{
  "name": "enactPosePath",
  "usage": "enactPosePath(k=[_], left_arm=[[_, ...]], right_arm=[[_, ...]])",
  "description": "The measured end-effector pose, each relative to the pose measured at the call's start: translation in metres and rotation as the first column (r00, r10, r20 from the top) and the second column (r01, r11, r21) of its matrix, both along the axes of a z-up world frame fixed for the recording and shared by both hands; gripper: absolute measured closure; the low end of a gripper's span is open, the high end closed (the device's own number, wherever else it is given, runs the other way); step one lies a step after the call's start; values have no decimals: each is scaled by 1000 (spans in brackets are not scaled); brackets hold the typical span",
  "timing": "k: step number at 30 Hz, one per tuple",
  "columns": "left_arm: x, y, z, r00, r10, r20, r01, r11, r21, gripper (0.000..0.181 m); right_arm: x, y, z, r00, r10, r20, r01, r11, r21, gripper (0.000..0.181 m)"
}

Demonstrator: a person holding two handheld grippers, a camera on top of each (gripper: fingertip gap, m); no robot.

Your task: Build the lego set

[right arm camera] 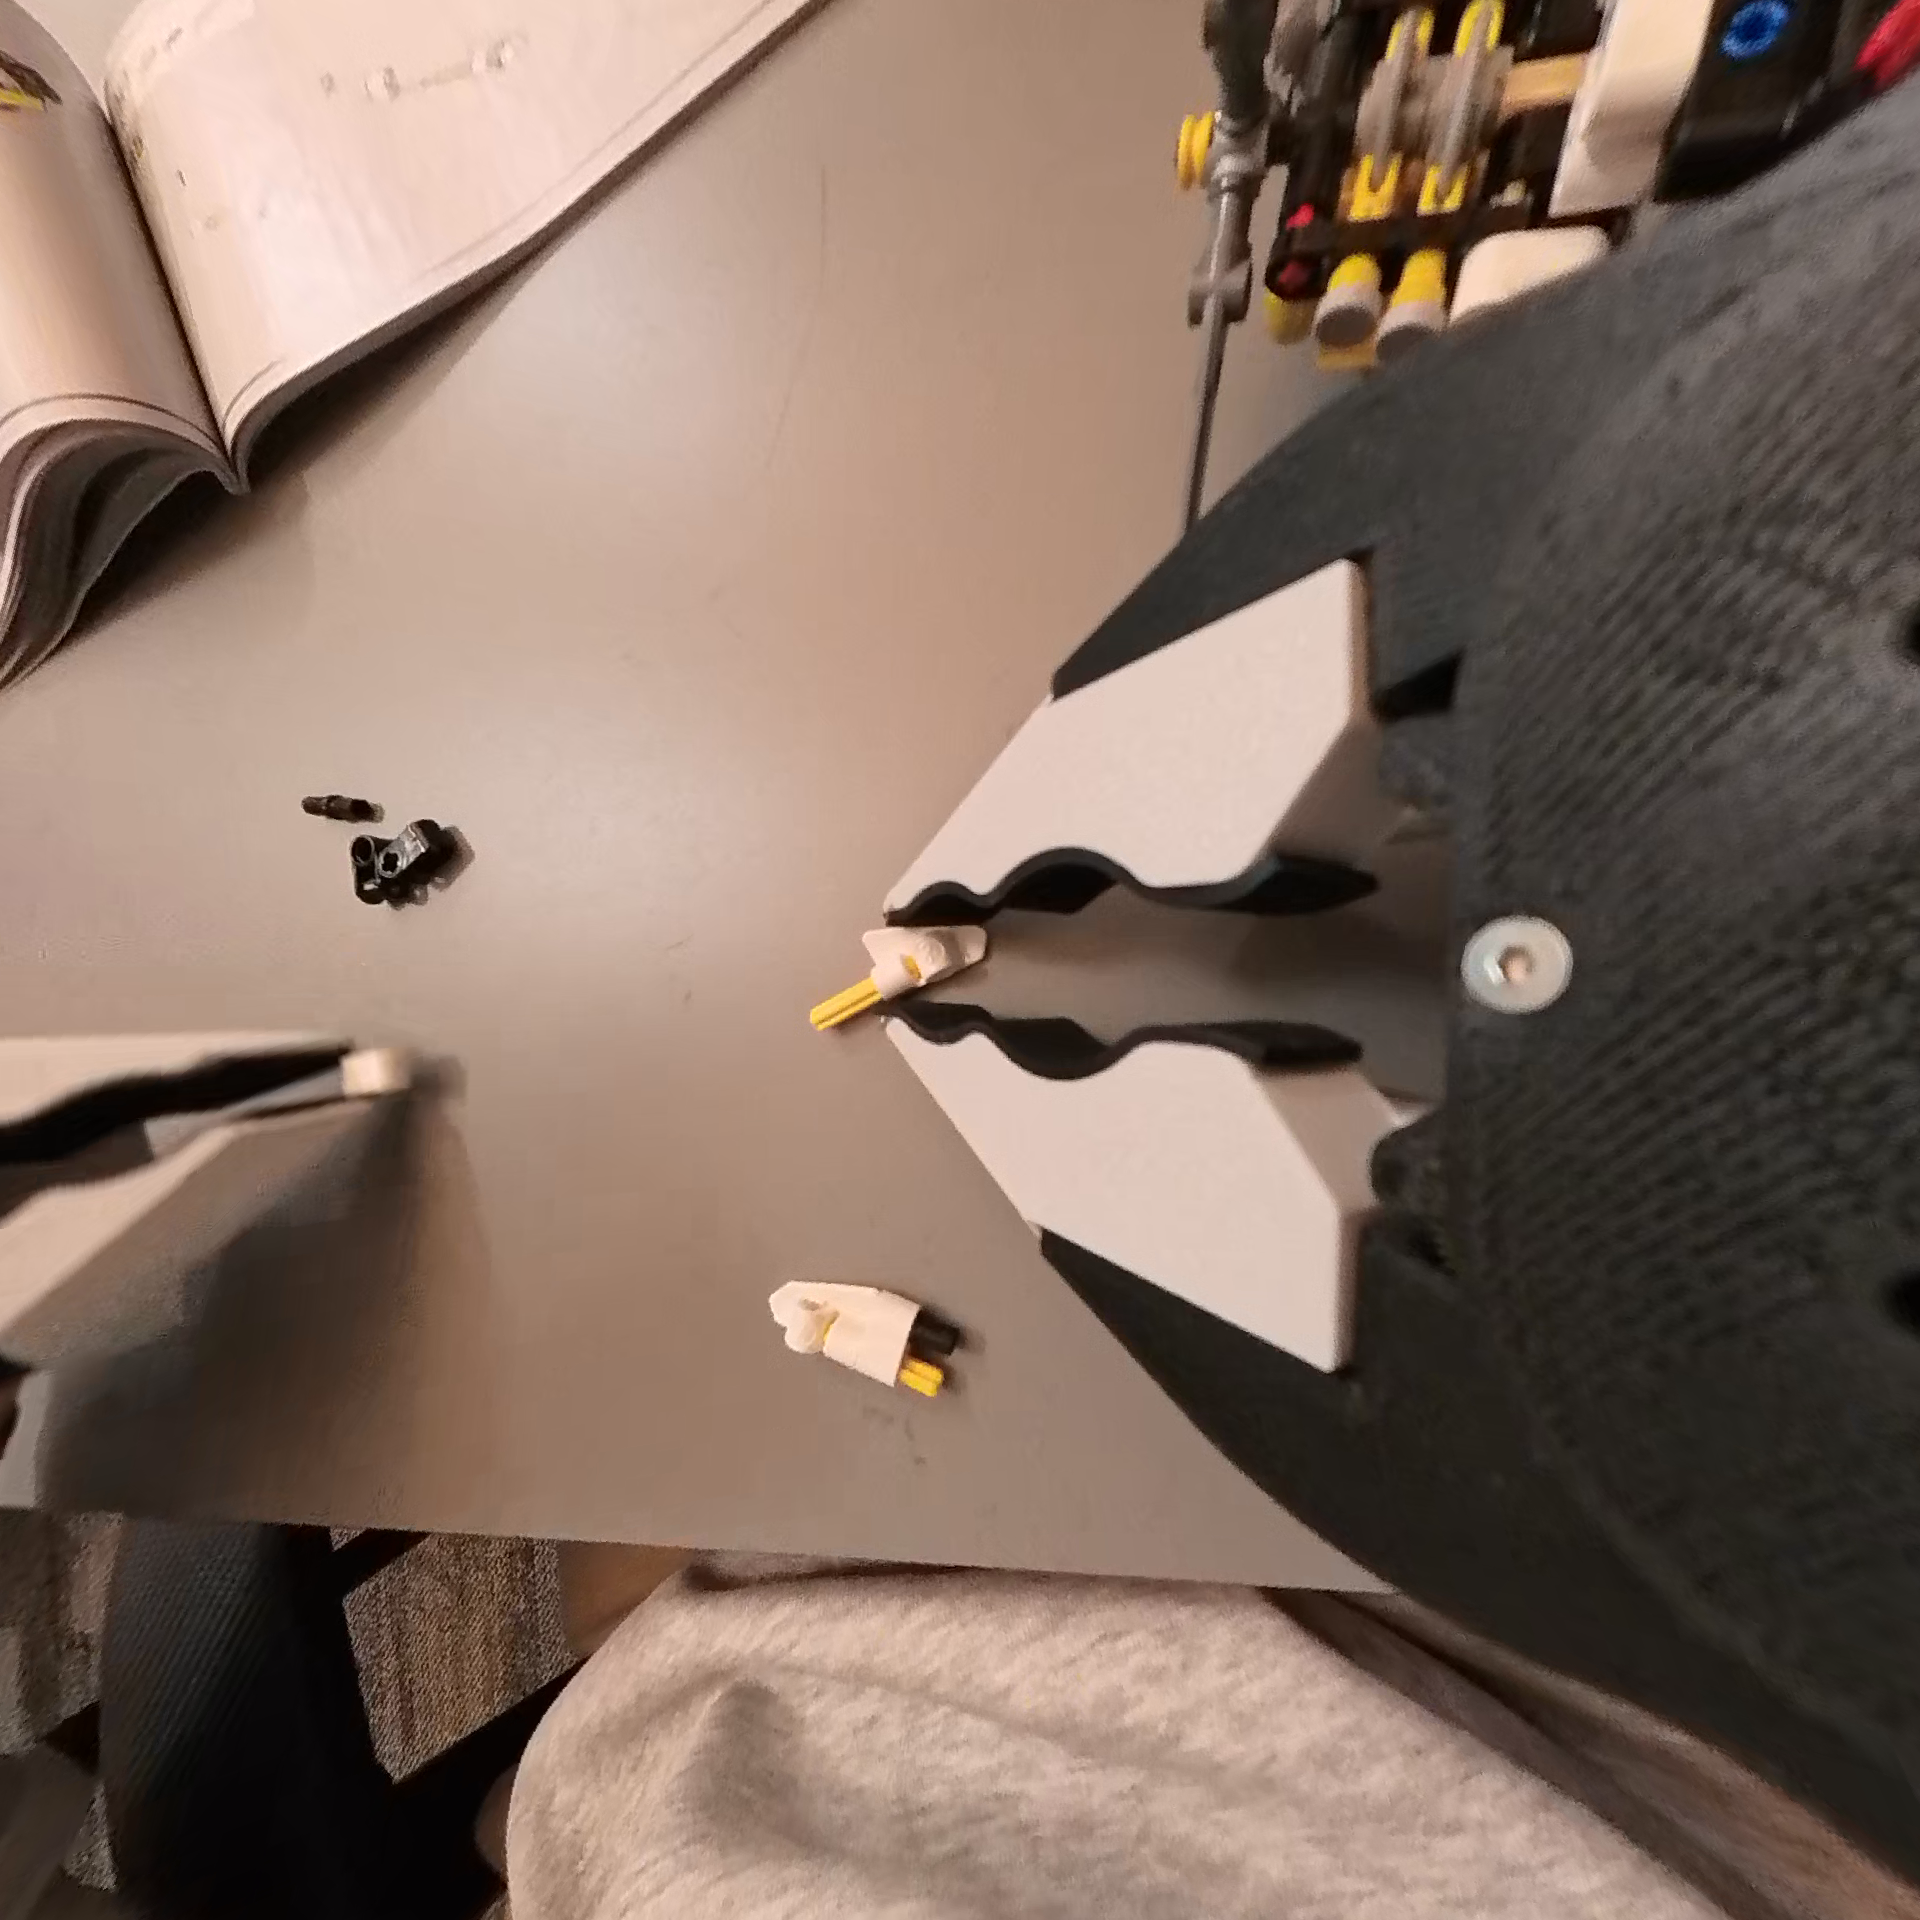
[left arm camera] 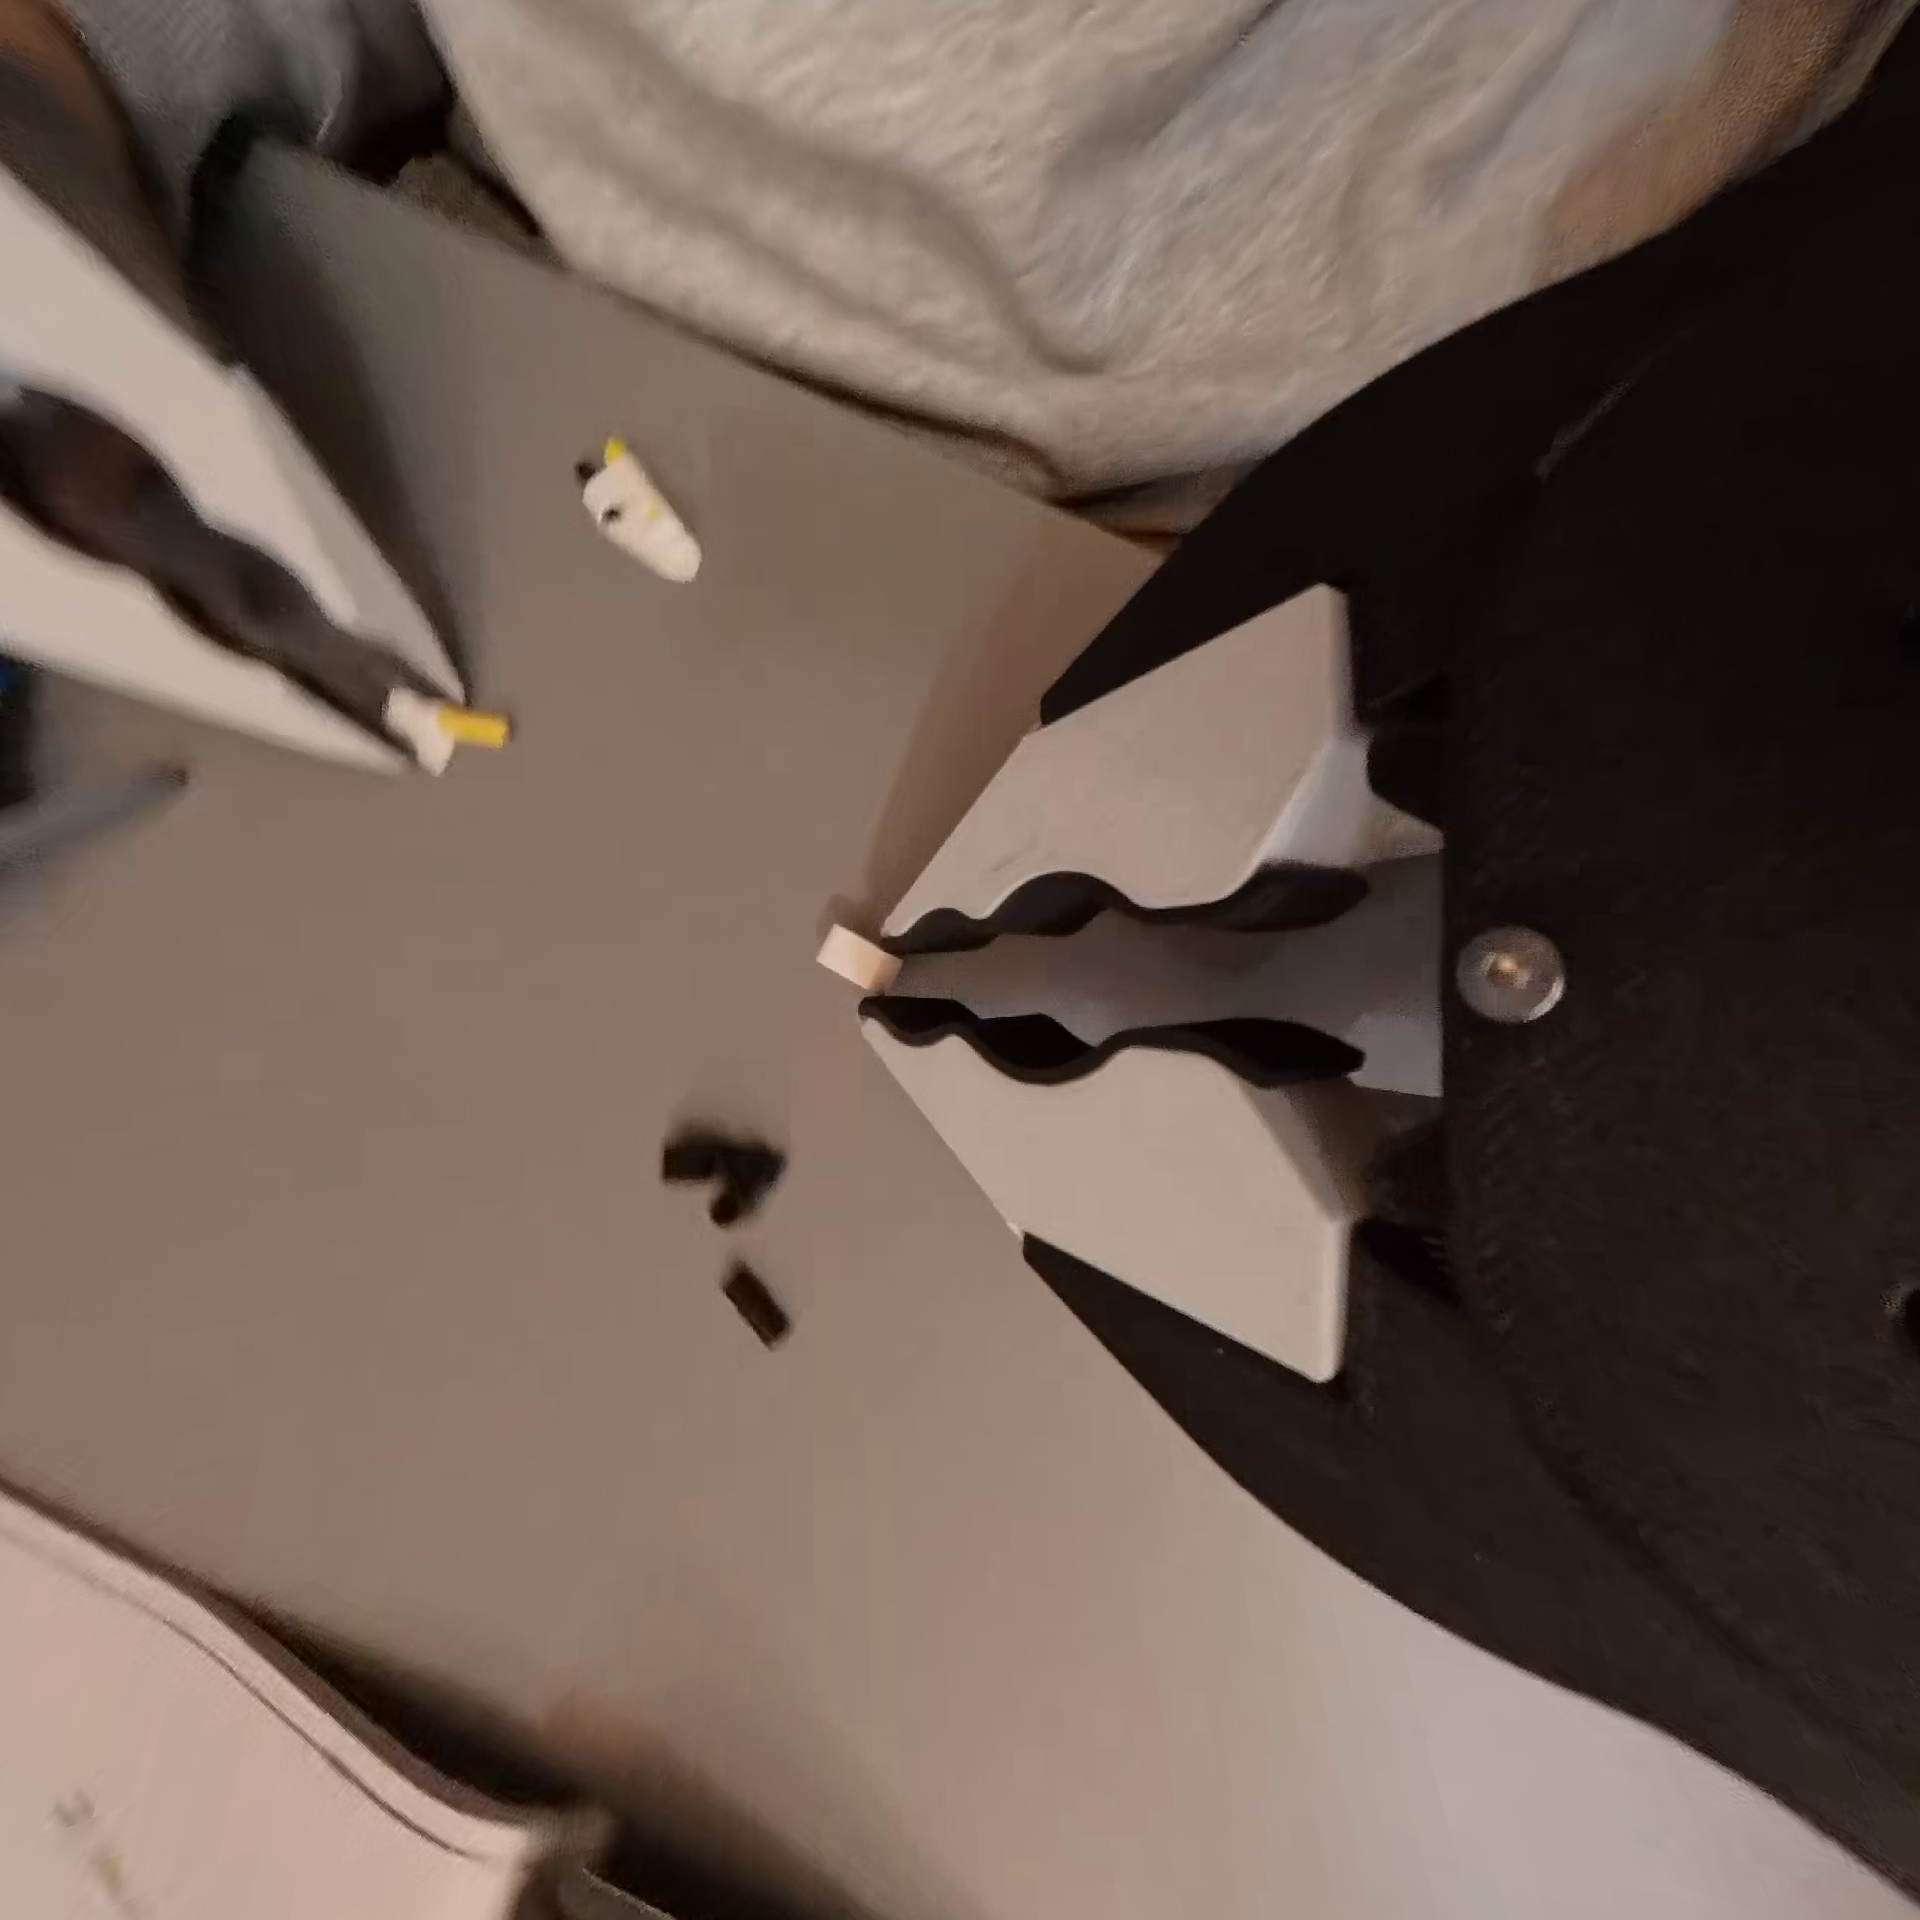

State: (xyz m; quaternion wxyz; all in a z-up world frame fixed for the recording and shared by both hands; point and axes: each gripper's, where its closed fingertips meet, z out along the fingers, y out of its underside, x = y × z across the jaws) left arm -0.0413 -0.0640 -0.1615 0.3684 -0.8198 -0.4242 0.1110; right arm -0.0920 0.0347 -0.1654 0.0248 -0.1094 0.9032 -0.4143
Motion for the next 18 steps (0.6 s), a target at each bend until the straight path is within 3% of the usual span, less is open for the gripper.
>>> enactPosePath(k=[3,6,14,18], left_arm=[[6,28,3,990,-131,-52,130,991,-13,175],[1,40,2,986,-159,-57,157,987,-42,174],[0,42,7,999,-16,-31,17,998,62,156],[-2,44,0,999,19,-41,-18,1000,22,152]], right_arm=[[1,0,0,1000,5,-1,-5,1000,0,170],[3,1,0,1000,16,-11,-16,1000,-3,170],[6,1,1,997,32,-76,-33,999,-19,176],[6,2,1,997,35,-73,-36,999,-18,176]])
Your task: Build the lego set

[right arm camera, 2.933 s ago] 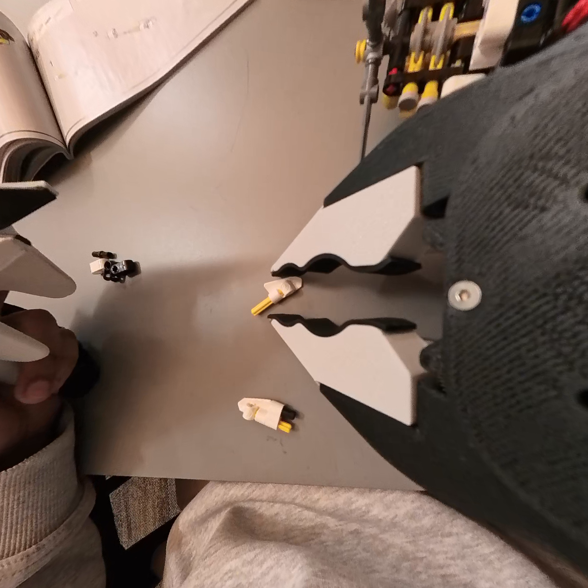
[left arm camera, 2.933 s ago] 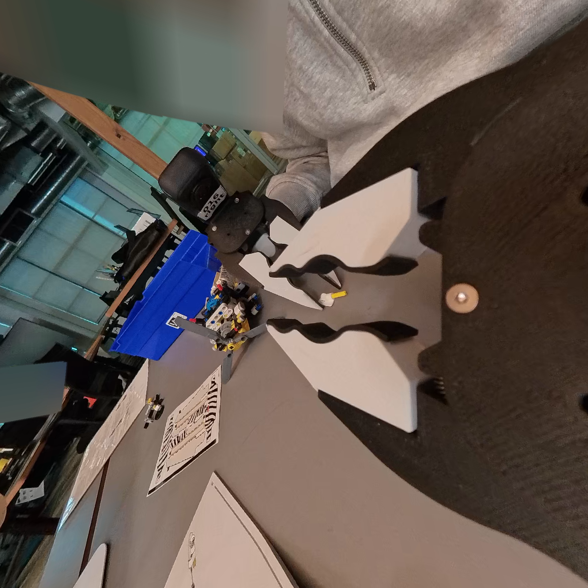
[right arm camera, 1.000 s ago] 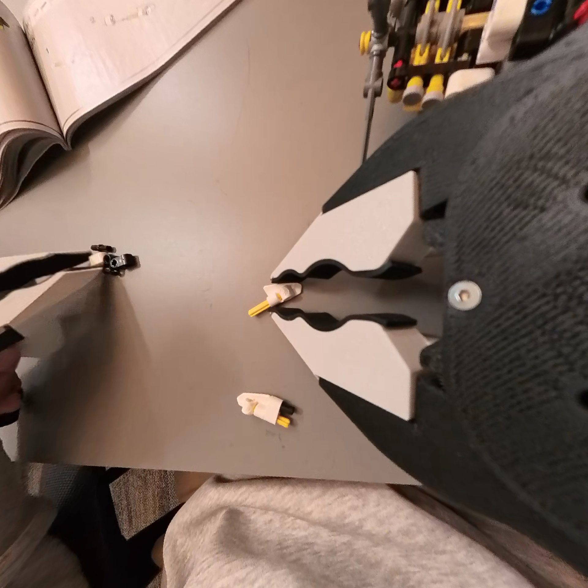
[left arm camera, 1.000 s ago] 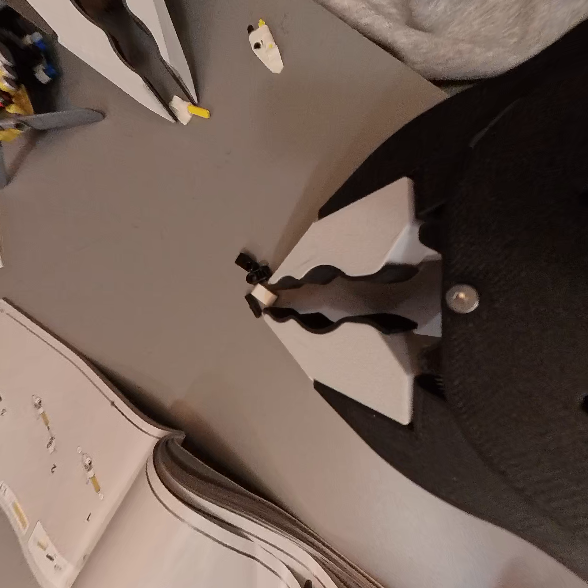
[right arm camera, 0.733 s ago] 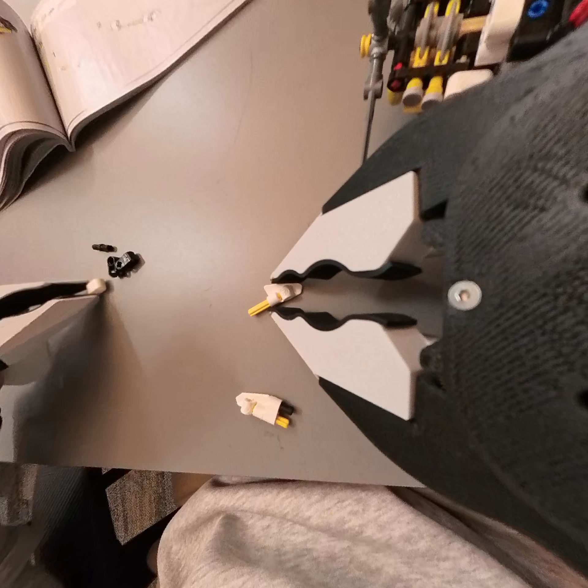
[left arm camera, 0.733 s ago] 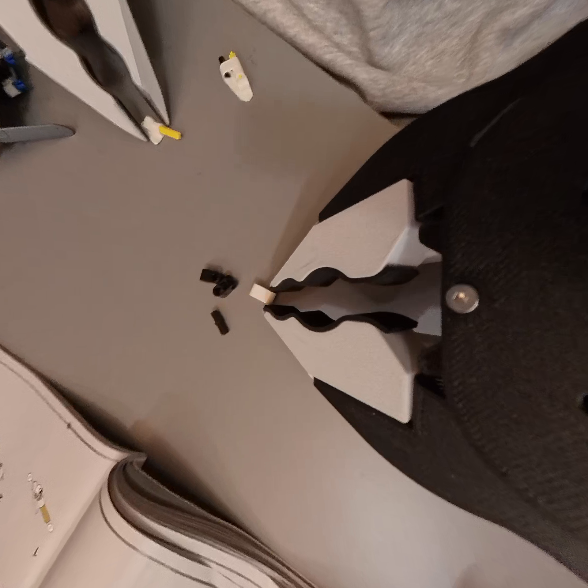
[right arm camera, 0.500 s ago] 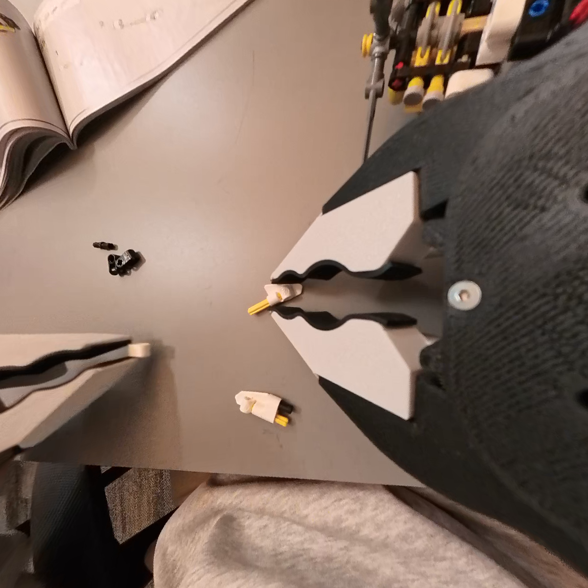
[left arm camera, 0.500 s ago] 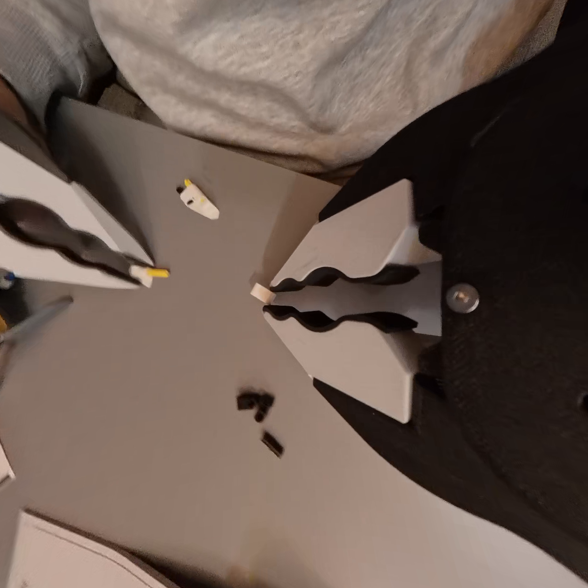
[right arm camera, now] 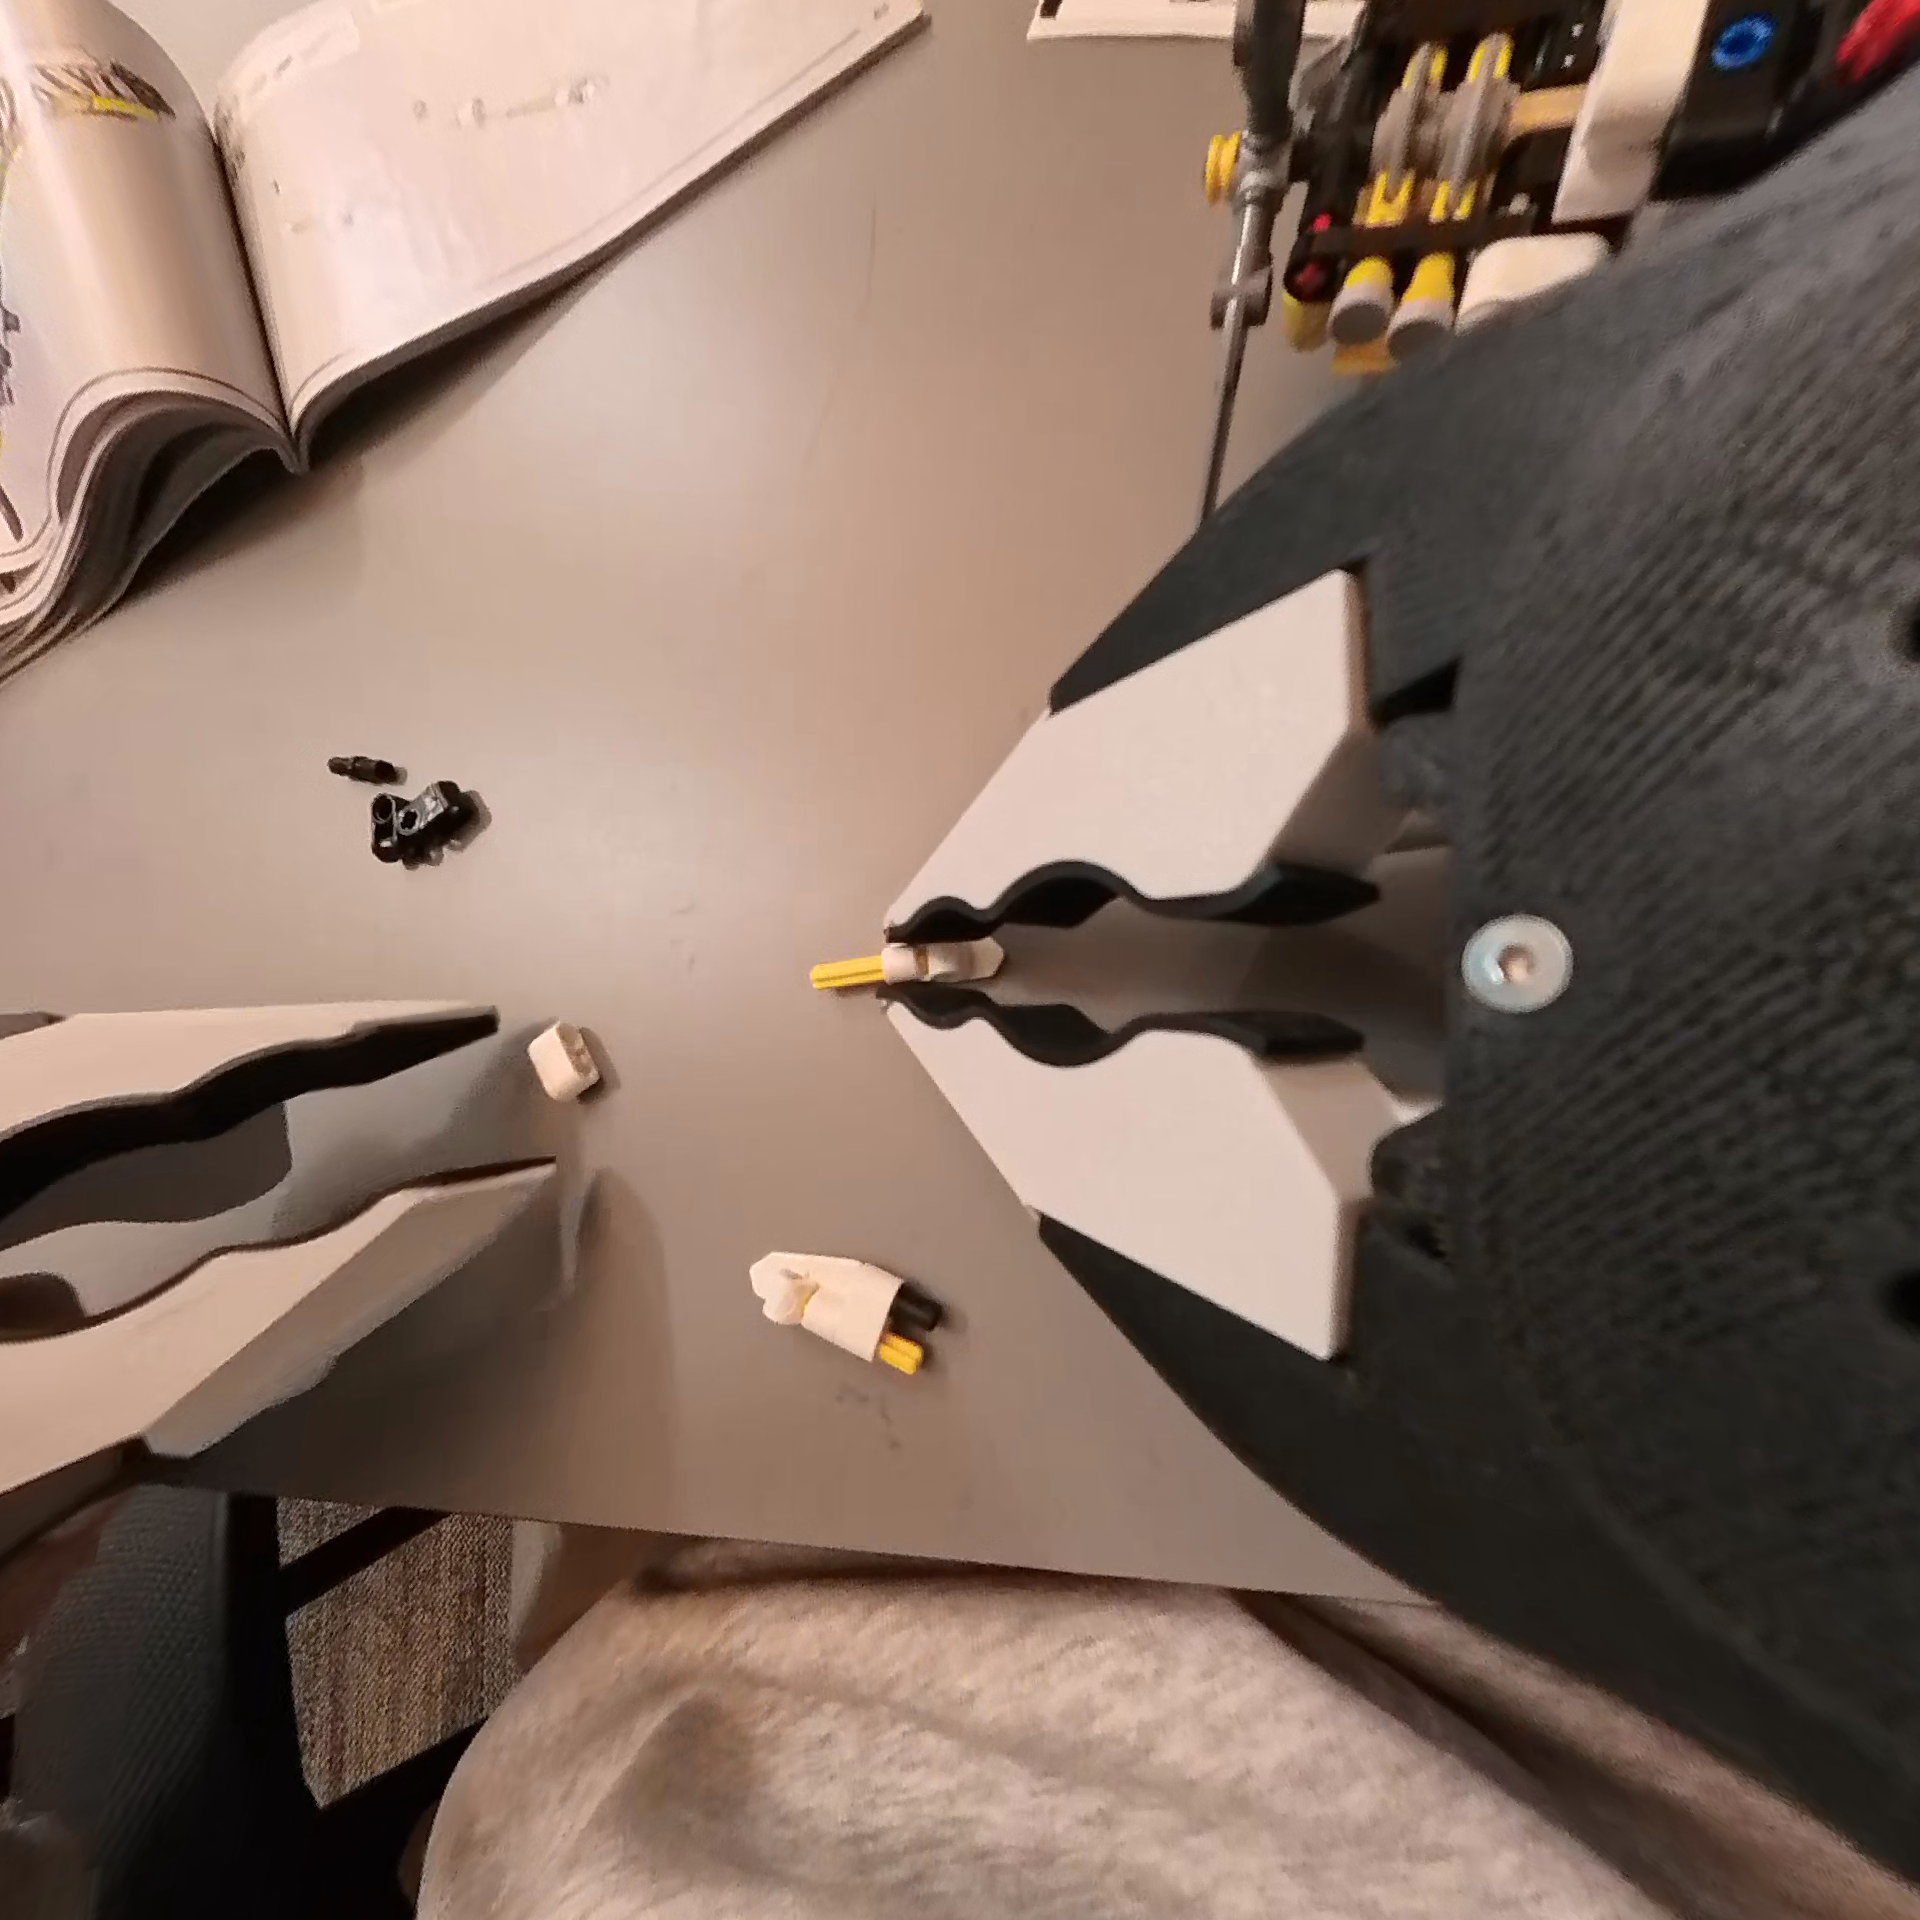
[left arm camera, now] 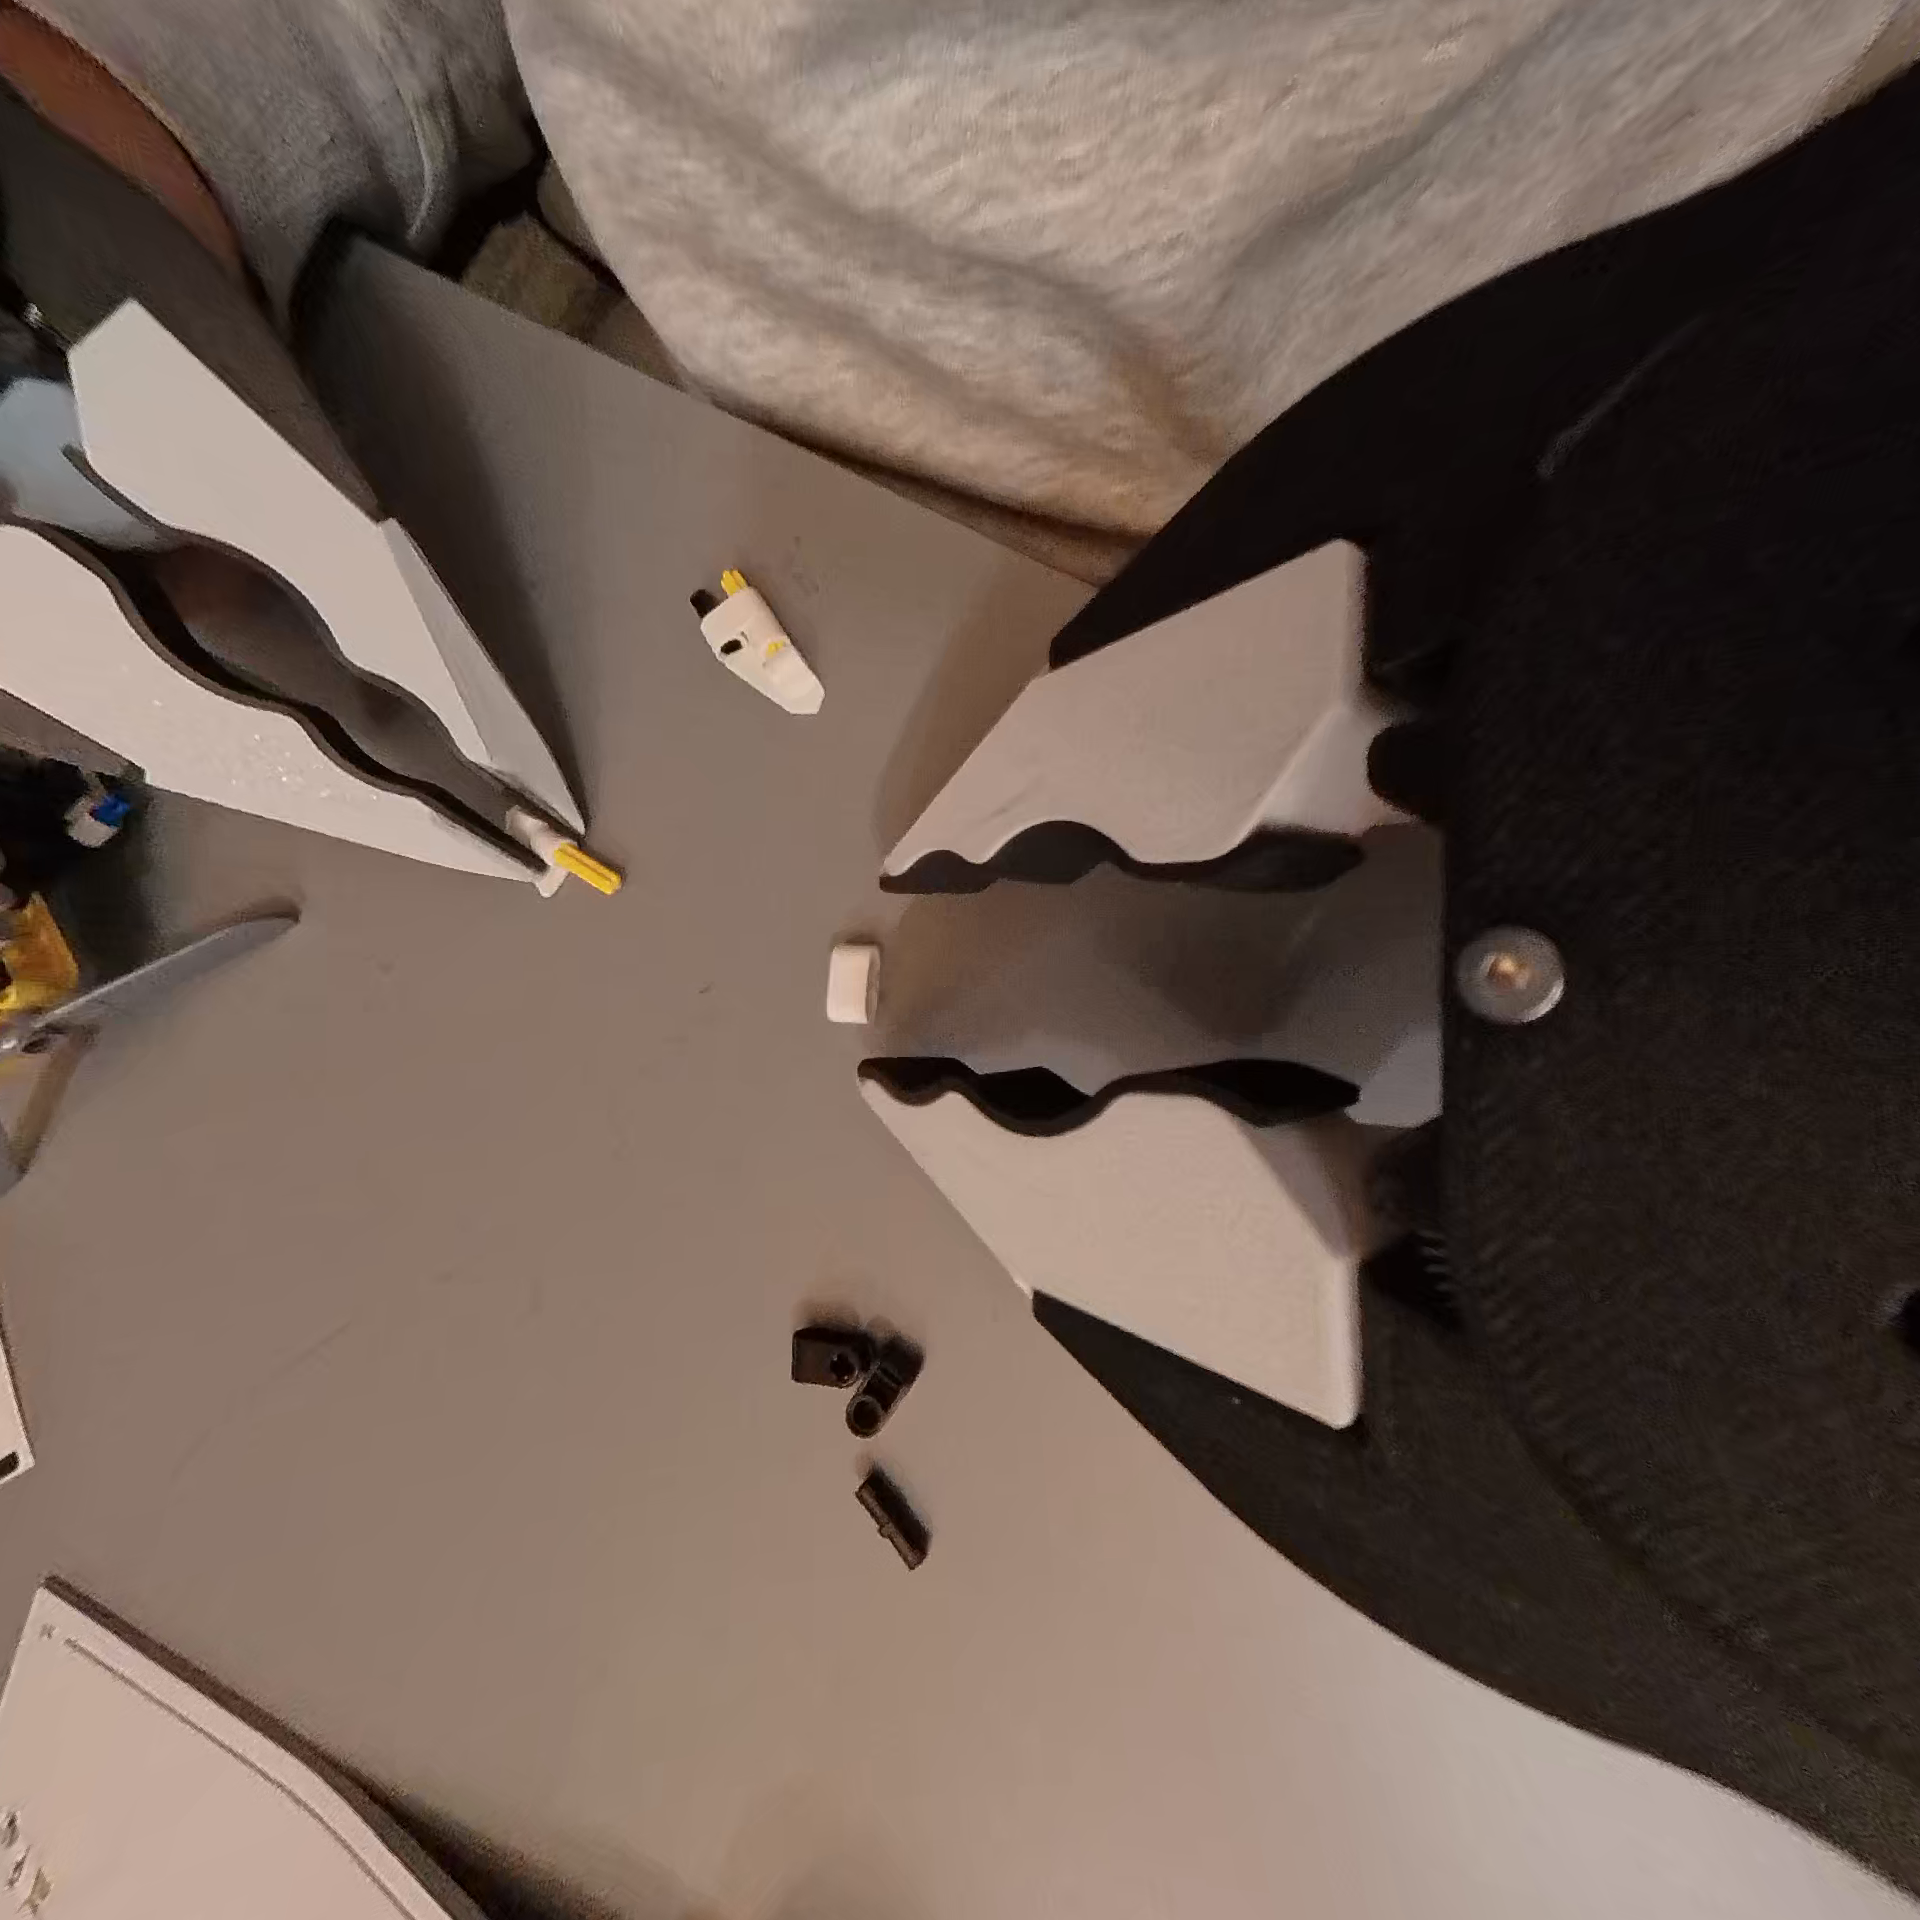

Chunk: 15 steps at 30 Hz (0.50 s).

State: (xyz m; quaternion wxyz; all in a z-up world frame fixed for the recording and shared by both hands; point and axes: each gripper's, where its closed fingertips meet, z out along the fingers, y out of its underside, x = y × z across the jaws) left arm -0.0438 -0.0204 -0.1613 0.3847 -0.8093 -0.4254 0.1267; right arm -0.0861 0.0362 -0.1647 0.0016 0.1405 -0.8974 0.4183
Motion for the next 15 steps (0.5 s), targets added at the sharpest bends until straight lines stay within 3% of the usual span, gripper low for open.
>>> enactPosePath(k=[6,9,15], left_arm=[[-7,4,-5,998,6,64,-7,1000,20,155],[-7,5,-6,998,9,68,-10,1000,16,168],[-4,13,-5,998,-33,54,32,999,35,168]], right_arm=[[-1,1,1,1000,-13,-3,13,1000,-5,167],[0,6,0,998,-24,51,23,1000,10,163],[-1,6,-1,992,-29,121,25,999,35,168]])
